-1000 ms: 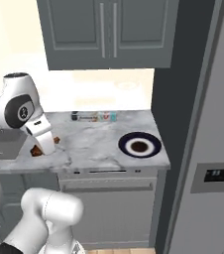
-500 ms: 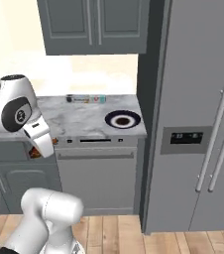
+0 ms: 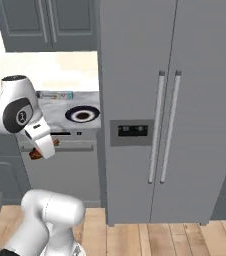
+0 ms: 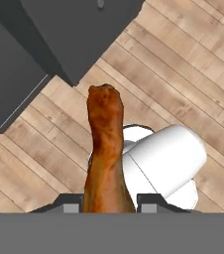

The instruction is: Pick the chicken drumstick from the counter and place it in the microwave. Then turn on the microwave.

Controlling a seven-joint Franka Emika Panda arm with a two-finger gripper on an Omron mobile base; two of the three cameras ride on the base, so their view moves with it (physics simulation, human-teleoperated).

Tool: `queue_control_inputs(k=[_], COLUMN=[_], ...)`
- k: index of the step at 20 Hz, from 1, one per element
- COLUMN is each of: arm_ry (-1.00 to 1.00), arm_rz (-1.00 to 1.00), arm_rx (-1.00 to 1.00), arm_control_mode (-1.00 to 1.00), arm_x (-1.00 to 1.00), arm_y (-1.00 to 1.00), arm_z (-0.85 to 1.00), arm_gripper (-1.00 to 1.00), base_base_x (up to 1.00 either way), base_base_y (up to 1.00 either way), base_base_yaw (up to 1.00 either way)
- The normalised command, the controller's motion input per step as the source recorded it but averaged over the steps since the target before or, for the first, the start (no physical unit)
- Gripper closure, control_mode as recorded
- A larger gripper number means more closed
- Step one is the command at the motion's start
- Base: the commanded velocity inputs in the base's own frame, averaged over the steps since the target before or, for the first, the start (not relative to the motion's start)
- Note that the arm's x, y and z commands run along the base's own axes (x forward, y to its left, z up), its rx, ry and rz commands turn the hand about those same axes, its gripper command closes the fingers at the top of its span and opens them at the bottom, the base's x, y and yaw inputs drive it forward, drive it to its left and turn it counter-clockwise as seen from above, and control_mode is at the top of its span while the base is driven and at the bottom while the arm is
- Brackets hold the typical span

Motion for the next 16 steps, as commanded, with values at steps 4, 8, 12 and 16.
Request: queue_control_inputs(k=[4, 8, 12, 16], arm_ry=[0.0, 0.0, 0.0, 0.0], arm_rz=[0.0, 0.0, 0.0, 0.0], arm_rx=[0.0, 0.0, 0.0, 0.0], arm_control_mode=[1.0, 1.0, 1.0, 1.0], arm_x=[0.0, 0.0, 0.0, 0.0], arm_y=[0.0, 0.0, 0.0, 0.0], arm_z=[0.0, 0.0, 0.0, 0.0], arm_gripper=[1.0, 1.0, 1.0, 1.0], base_base_x=[-0.07, -0.07, -0.24, -0.51], base_base_y=[-1.0, -1.0, -1.0, -0.82], base_base_yaw=[0.06, 0.07, 0.07, 0.08])
